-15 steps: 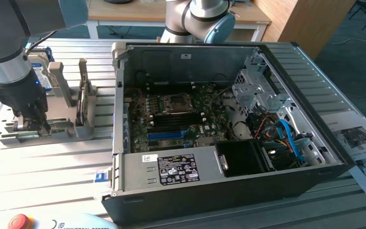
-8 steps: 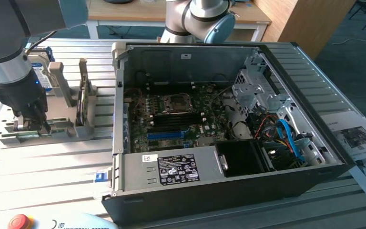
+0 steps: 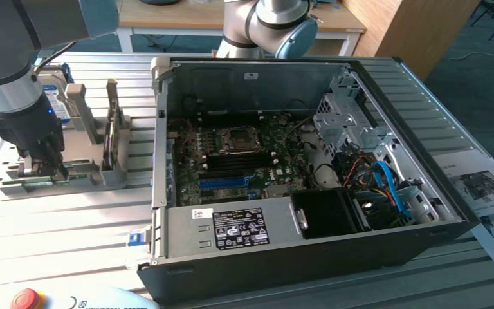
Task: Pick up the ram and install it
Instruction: 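Pick up the ram and move it above insertion slot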
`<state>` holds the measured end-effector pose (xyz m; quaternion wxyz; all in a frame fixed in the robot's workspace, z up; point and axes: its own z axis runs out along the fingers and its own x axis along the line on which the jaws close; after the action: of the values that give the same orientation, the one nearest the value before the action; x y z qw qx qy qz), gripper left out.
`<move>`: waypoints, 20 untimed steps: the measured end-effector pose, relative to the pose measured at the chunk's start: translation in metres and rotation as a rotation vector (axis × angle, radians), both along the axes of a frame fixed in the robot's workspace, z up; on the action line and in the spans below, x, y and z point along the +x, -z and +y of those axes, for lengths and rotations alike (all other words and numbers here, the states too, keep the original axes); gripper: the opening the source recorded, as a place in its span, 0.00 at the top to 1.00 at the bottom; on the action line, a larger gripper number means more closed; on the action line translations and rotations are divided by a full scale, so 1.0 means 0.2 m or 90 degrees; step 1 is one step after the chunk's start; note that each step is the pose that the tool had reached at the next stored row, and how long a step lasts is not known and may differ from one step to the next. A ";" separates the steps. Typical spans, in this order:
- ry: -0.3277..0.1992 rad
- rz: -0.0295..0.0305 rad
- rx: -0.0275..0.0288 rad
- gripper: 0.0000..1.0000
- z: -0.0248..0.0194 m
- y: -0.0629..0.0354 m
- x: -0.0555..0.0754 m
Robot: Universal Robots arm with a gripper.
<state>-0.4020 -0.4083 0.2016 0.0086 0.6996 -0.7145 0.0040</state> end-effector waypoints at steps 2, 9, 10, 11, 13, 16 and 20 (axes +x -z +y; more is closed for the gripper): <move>0.000 0.0002 0.0000 0.88 0.000 -0.004 0.00; 0.000 0.0013 0.0000 0.88 0.000 -0.013 0.00; 0.000 0.0015 0.0000 0.88 0.000 -0.014 0.00; 0.000 0.0017 -0.0001 0.88 0.000 -0.016 0.00; 0.000 0.0018 0.0000 0.88 0.000 -0.018 0.00; 0.000 0.0021 0.0000 0.88 0.000 -0.021 0.00; 0.000 0.0025 0.0000 0.88 0.000 -0.027 0.00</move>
<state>-0.4020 -0.4083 0.2069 0.0100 0.6996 -0.7145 0.0027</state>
